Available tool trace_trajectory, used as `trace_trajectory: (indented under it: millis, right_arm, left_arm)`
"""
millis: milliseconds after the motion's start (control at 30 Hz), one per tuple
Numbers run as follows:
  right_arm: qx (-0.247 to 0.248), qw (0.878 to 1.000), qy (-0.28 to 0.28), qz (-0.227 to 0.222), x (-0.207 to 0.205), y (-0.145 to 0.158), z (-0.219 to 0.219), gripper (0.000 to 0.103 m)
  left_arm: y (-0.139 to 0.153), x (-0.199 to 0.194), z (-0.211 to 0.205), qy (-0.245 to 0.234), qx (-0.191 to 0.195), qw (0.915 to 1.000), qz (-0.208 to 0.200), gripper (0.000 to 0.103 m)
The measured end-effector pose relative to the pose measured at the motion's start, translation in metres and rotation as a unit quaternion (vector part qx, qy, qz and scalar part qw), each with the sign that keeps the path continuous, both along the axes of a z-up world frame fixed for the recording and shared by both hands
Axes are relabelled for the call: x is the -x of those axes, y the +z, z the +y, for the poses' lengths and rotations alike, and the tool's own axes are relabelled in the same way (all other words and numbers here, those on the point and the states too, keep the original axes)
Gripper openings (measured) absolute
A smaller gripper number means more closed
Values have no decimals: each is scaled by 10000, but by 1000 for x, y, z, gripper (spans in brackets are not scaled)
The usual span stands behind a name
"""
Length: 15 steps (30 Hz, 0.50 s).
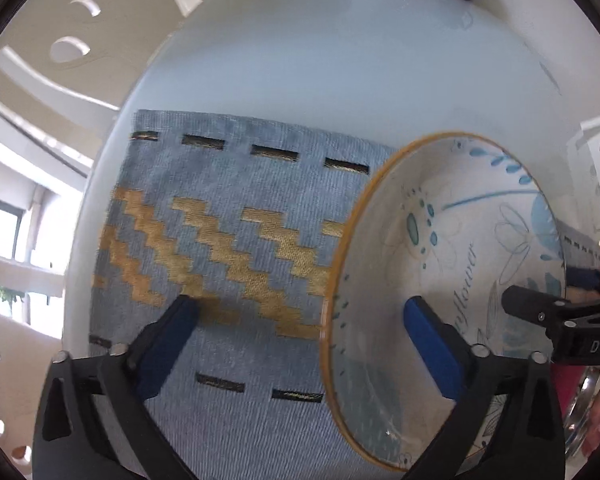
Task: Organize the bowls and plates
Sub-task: 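Grasp the rim of the blue-leaf Sunflower plate with the right gripper, then lift the blue-leaf plate and carry it toward the hexagonal plates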
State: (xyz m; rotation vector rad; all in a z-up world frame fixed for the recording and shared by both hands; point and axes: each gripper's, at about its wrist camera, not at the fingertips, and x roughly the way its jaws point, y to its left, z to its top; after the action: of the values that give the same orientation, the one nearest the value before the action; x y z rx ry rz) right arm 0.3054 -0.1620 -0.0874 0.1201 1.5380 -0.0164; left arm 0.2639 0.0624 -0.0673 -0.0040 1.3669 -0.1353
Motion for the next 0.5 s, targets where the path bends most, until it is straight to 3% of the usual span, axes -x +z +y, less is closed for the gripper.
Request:
trace_trajectory:
  millis: [500]
  right_arm:
    - [-9, 9999, -67, 158, -30, -3, 0, 103]
  left_arm:
    - [-1, -22, -7, -6, -4, 9996, 271, 103]
